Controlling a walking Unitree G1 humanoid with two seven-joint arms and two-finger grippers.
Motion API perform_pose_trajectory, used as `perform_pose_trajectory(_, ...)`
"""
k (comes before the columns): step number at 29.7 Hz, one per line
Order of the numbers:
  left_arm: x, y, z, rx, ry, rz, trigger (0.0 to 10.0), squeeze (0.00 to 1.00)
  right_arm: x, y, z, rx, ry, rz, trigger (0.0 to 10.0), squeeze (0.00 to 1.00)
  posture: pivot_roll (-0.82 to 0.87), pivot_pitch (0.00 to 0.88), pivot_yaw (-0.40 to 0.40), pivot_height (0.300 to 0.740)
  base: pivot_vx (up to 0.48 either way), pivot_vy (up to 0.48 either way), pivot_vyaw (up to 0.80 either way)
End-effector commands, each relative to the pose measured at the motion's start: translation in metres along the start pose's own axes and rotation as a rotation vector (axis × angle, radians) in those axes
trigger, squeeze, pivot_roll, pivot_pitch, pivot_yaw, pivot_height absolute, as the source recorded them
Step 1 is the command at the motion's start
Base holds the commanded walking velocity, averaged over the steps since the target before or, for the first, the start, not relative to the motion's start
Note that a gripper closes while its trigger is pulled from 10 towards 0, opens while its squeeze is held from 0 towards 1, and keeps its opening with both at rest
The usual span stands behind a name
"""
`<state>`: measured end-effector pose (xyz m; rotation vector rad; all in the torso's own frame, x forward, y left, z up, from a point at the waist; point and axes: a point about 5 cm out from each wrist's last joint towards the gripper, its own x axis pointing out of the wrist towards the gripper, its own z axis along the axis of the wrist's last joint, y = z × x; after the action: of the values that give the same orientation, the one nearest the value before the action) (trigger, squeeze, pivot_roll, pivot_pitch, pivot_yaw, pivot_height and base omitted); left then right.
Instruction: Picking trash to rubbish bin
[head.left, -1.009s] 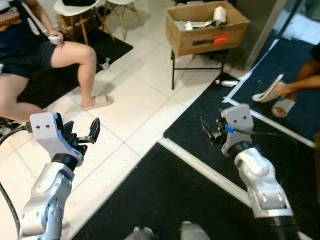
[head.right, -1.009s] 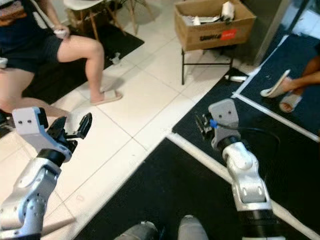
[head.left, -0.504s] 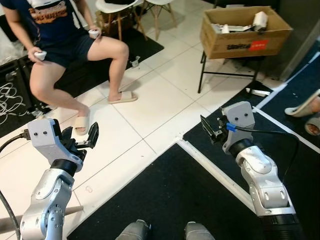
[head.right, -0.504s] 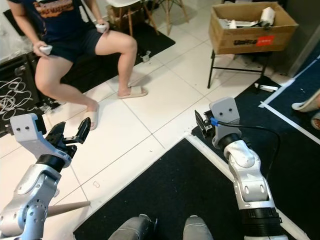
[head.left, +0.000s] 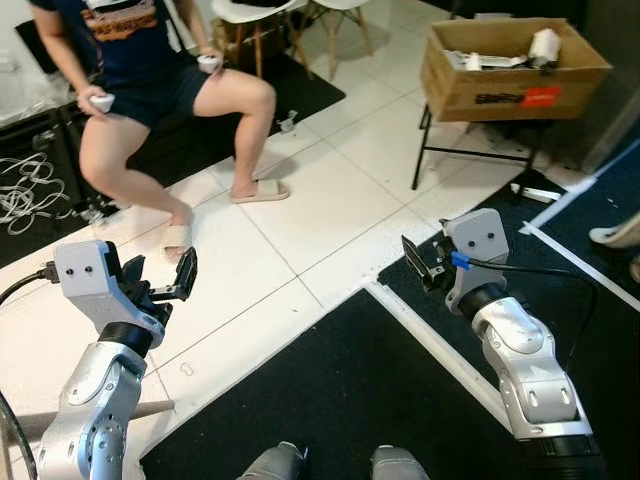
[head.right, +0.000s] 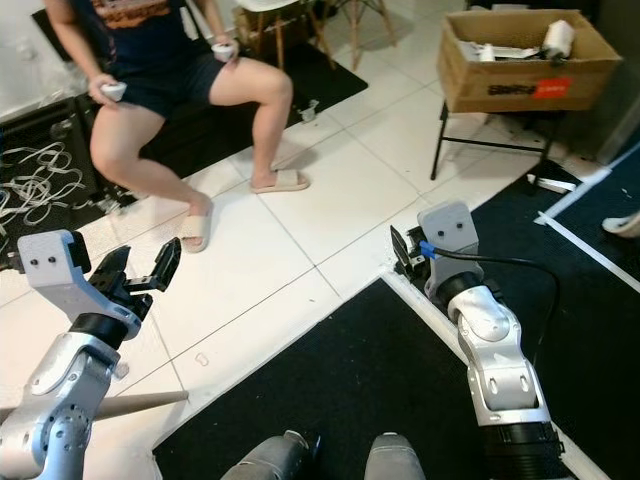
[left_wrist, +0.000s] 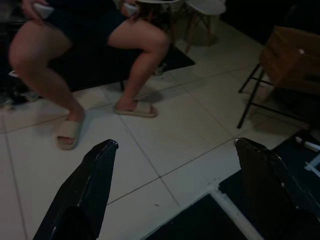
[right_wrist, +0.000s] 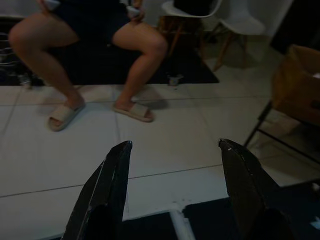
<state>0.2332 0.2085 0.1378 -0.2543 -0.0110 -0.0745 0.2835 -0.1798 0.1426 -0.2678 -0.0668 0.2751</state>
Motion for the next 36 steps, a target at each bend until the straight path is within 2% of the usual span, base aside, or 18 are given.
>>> perform_pose_trajectory(1, -0.002, 0.002, -0.002, 0.006, 0.022, 0.004, 10.0, 0.00, -0.001, 0.005, 0.001, 0.008, -0.004, 0.017, 10.0, 0.00, -0.17, 0.098, 0.036, 0.740, 0.000, 0.000, 0.71)
perform_pose_trajectory(10, 0.000, 0.002, -0.004, 0.005, 0.025, 0.006, 10.0, 0.00, 0.000, 0.004, -0.001, 0.006, 0.000, 0.016, 10.0, 0.00, -0.17, 0.087, 0.027, 0.740, 0.000, 0.000, 0.71)
perform_pose_trajectory(14, 0.001, 0.003, -0.012, -0.001, 0.036, 0.015, 10.0, 0.00, 0.000, 0.005, -0.009, 0.009, 0.015, 0.020, 10.0, 0.00, -0.14, 0.029, 0.005, 0.740, 0.000, 0.000, 0.71)
perform_pose_trajectory(20, 0.002, 0.003, -0.021, -0.008, 0.056, 0.018, 10.0, 0.00, 0.001, 0.005, -0.017, 0.010, 0.029, 0.024, 10.0, 0.00, -0.13, 0.000, 0.002, 0.740, 0.000, 0.000, 0.71)
perform_pose_trajectory(21, 0.004, 0.004, -0.032, -0.004, 0.086, 0.021, 10.0, 0.00, 0.004, 0.007, -0.025, 0.010, 0.044, 0.028, 10.0, 0.00, -0.10, 0.000, 0.025, 0.740, 0.000, 0.000, 0.70)
perform_pose_trajectory(24, 0.004, 0.005, -0.037, -0.001, 0.101, 0.022, 10.0, 0.00, 0.005, 0.007, -0.028, 0.009, 0.049, 0.026, 10.0, 0.00, -0.10, 0.000, 0.032, 0.740, 0.000, 0.000, 0.70)
perform_pose_trajectory(27, 0.006, 0.006, -0.045, 0.004, 0.140, 0.012, 10.0, 0.00, 0.006, 0.009, -0.032, 0.002, 0.053, 0.012, 10.0, 0.00, -0.12, 0.000, 0.082, 0.740, 0.000, 0.000, 0.68)
perform_pose_trajectory(36, 0.008, 0.005, -0.048, 0.027, 0.151, -0.030, 10.0, 0.00, 0.003, 0.008, -0.035, -0.001, 0.032, -0.010, 10.0, 0.00, -0.14, 0.000, 0.098, 0.740, 0.000, 0.000, 0.68)
